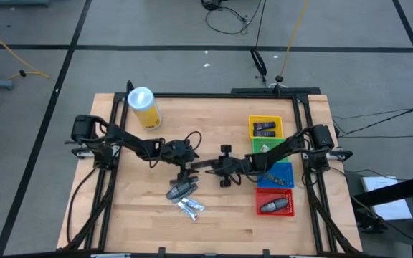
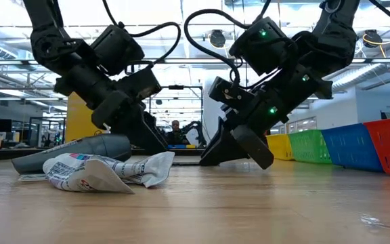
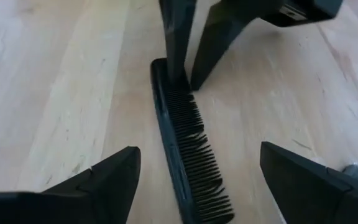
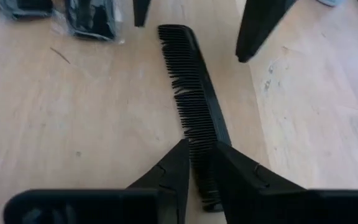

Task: Pick & Place Travel size toiletries
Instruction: Put the black hair comb into the blue bin

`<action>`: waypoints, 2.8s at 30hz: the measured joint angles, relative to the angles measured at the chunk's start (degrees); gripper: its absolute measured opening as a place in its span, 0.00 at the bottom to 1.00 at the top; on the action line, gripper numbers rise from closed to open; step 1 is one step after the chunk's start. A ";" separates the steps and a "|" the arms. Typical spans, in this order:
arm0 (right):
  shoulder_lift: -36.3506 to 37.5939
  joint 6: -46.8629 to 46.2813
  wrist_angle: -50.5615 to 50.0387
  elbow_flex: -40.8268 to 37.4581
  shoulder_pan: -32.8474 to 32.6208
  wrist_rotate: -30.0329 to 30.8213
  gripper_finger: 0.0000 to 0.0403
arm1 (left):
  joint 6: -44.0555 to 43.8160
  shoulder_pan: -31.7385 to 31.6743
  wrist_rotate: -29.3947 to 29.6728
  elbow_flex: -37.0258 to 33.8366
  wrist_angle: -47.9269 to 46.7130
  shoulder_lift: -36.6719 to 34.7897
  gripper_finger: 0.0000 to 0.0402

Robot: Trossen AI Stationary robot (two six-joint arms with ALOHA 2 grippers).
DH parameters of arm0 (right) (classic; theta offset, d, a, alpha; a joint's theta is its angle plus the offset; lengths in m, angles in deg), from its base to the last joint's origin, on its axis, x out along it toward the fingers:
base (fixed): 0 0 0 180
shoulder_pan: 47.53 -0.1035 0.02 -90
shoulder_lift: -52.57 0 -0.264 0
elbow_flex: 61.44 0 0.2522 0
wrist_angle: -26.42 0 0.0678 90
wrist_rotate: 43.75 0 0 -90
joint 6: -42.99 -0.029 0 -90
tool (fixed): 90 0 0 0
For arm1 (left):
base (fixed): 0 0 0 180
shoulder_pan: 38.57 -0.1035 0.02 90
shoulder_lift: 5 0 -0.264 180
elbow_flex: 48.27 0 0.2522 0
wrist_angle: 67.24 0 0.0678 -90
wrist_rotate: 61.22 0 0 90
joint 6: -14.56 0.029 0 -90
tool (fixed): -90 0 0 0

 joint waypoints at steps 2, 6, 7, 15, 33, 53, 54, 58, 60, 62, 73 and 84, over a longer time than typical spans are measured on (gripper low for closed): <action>0.00 -0.01 0.68 -0.02 0.06 0.15 0.14 | 1.44 0.00 0.00 0.00 0.19 0.01 0.78; 0.00 -0.02 2.05 -0.04 0.22 3.05 0.10 | 2.35 0.00 0.02 0.00 0.75 -0.01 0.75; 0.00 -0.02 2.38 -0.04 0.23 4.24 0.08 | 2.35 0.00 0.02 0.00 0.66 0.01 0.74; 3.65 -3.56 0.68 -0.04 0.62 6.08 0.01 | 0.95 0.00 1.00 0.00 0.74 0.01 0.71; 10.41 -37.14 -10.80 0.10 21.54 -43.52 0.48 | 4.45 2.83 -4.99 6.47 -23.02 -4.62 0.02; 2.10 -39.32 -14.23 5.68 23.69 -48.35 0.62 | 5.14 -0.92 -7.28 6.71 -15.63 5.19 0.01; 2.10 -39.20 -14.42 5.69 23.69 -48.38 0.62 | 5.22 -0.94 -7.26 6.67 -15.46 5.21 0.01; 2.24 -39.44 -14.88 5.68 24.08 -49.69 0.62 | 3.26 -0.74 -7.43 6.54 -16.04 2.94 0.03; 3.17 -39.53 -16.09 5.67 24.26 -49.54 0.62 | 1.48 -0.27 -6.94 6.34 -18.78 0.14 0.03; 3.78 -39.58 -16.68 5.57 24.34 -49.39 0.62 | 0.41 0.12 -6.96 6.15 -21.30 -2.96 0.02; 2.75 -39.63 -14.24 5.60 24.55 -44.98 0.62 | -1.37 -1.64 -4.75 6.36 -29.40 -5.44 0.00; 2.19 -39.60 -15.20 5.68 24.51 -45.40 0.62 | 0.01 -3.72 -3.29 6.60 -20.60 1.07 0.02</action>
